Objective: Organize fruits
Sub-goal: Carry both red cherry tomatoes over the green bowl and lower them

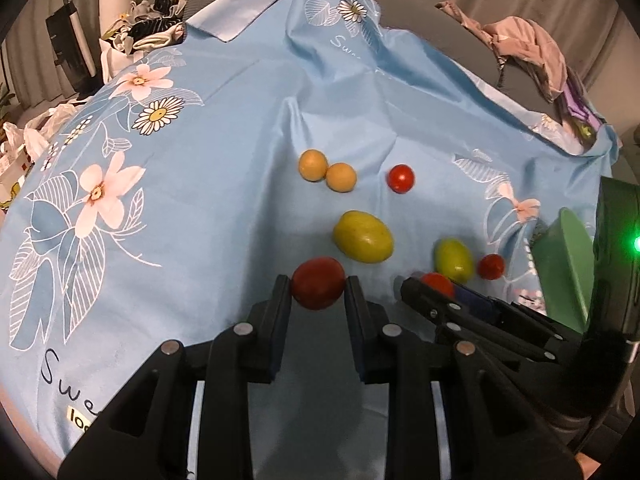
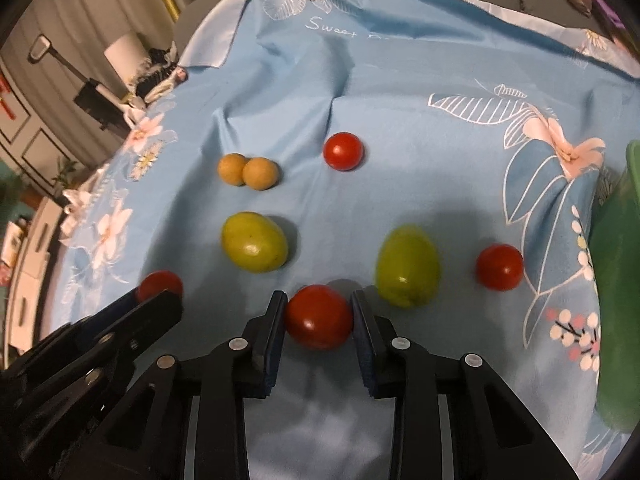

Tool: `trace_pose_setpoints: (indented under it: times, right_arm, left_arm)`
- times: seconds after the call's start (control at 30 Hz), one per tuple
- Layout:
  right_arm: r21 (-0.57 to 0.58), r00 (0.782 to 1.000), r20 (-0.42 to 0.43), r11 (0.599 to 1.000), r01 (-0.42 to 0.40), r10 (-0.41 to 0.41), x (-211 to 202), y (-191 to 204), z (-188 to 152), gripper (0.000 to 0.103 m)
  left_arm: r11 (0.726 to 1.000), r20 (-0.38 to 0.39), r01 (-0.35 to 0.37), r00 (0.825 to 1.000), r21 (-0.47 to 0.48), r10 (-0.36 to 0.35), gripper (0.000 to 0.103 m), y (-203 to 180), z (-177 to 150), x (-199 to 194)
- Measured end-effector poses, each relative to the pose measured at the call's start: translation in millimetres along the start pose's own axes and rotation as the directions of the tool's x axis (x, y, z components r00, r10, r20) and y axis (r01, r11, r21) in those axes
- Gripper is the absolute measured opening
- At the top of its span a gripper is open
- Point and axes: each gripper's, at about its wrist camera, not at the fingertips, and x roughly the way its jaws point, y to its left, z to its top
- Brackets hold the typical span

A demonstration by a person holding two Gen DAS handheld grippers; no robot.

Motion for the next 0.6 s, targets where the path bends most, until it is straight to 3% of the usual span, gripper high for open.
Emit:
trace_pose_setpoints:
  times: [0.37,0.6]
  right_arm:
    - [-0.012,0.981,0.161,0.994,-0.110,0.111,-72,-10,-5,0.034]
    - [-0.028,0.963,0.229,0.990,-0.139,0.142,-101,-14,-9,0.034]
  left_arm:
    - [0.996,0.135,0.049,0.989,0.077,-0.059,0.027,-27,-4,-49]
    - [0.984,0.187,0.084,0.976,0.154,-0.113,0.027,-55,-14,-70]
